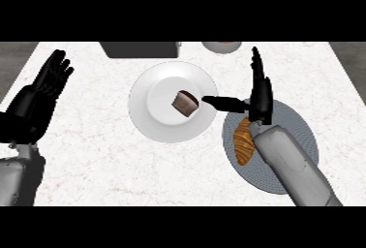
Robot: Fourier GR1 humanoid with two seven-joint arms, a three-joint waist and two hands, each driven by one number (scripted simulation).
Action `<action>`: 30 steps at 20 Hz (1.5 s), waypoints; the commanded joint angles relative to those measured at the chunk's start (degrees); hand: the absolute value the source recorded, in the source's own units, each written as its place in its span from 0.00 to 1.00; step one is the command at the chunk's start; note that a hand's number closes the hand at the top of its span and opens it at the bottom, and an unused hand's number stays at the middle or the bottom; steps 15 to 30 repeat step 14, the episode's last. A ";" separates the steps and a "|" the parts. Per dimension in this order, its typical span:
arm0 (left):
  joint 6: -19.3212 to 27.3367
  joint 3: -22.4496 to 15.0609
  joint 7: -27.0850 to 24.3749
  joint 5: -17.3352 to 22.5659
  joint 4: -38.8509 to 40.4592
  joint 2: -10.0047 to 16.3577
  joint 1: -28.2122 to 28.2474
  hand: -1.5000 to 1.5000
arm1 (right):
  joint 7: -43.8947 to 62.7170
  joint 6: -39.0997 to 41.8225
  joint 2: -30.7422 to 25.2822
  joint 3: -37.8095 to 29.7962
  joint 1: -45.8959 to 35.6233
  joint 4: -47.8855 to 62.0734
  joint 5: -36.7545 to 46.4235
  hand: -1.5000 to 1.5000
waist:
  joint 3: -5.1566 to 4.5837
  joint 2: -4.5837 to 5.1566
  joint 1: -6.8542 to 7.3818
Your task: Pick the cupcake from the placemat and place it in the plate
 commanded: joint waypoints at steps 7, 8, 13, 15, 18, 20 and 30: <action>-0.04 -0.40 1.68 -1.15 -4.00 -1.38 1.91 0.50 | -0.19 9.83 -9.27 -4.71 16.77 -17.85 0.98 0.00 | 0.00 0.07 0.16; 0.72 -1.57 -0.89 -2.55 -1.72 -2.65 2.76 0.50 | -5.48 14.32 -11.62 -8.54 15.94 -13.41 -3.07 0.00 | 0.01 0.16 0.19; 0.58 -1.36 3.67 -2.30 -4.17 -2.57 0.60 0.50 | -6.57 12.80 -10.31 -9.29 22.41 -17.73 2.50 0.00 | 0.00 0.08 0.19; -4.33 3.72 -0.20 2.06 -0.21 1.83 0.93 0.50 | -9.03 14.30 -11.90 -10.31 24.21 -17.22 1.10 0.00 | -0.01 0.12 0.12; -4.33 3.72 -0.20 2.06 -0.21 1.83 0.93 0.50 | -9.03 14.30 -11.90 -10.31 24.21 -17.22 1.10 0.00 | -0.01 0.12 0.12; -4.33 3.72 -0.20 2.06 -0.21 1.83 0.93 0.50 | -9.03 14.30 -11.90 -10.31 24.21 -17.22 1.10 0.00 | -0.01 0.12 0.12; -4.33 3.72 -0.20 2.06 -0.21 1.83 0.93 0.50 | -9.03 14.30 -11.90 -10.31 24.21 -17.22 1.10 0.00 | -0.01 0.12 0.12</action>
